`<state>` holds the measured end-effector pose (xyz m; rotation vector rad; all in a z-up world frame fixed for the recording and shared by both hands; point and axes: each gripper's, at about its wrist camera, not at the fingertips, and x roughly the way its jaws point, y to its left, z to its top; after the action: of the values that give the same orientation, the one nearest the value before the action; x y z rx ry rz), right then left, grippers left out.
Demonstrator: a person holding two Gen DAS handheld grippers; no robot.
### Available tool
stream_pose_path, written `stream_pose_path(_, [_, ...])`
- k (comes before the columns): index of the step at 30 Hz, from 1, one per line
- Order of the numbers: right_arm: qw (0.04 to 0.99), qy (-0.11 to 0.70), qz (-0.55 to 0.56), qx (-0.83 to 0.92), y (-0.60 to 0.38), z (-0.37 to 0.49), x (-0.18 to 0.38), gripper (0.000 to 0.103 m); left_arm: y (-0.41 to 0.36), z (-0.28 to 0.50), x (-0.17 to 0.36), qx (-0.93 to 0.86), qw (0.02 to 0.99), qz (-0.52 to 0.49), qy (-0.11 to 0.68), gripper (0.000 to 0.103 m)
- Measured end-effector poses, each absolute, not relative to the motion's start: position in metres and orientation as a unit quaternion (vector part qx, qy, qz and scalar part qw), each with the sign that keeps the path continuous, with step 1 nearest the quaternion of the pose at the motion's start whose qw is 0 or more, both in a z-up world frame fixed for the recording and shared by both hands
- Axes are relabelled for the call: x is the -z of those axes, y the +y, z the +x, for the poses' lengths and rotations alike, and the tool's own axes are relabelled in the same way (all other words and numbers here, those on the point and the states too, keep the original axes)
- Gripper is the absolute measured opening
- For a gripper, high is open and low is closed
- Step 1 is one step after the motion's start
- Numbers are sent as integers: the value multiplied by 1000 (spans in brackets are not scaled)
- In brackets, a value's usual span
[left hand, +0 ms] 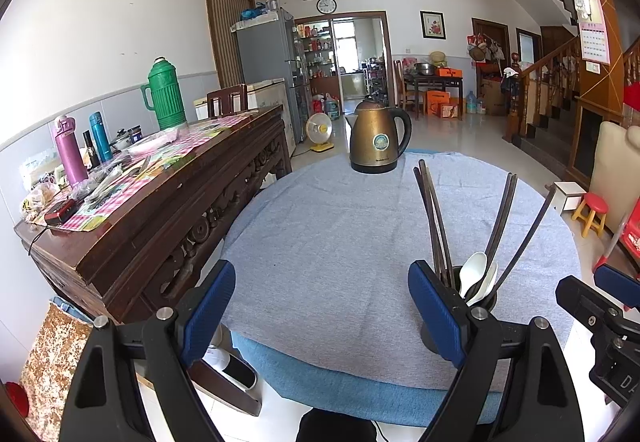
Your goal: Organize utensils
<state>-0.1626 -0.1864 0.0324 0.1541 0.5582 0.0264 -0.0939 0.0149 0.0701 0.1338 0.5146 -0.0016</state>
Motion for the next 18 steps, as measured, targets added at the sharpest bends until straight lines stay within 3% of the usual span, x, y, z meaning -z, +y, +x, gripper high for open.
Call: stream_pose_path(18, [963,261,71,-11,-179,-170,-45,70,17,-110,-82,5,968,67,241,88])
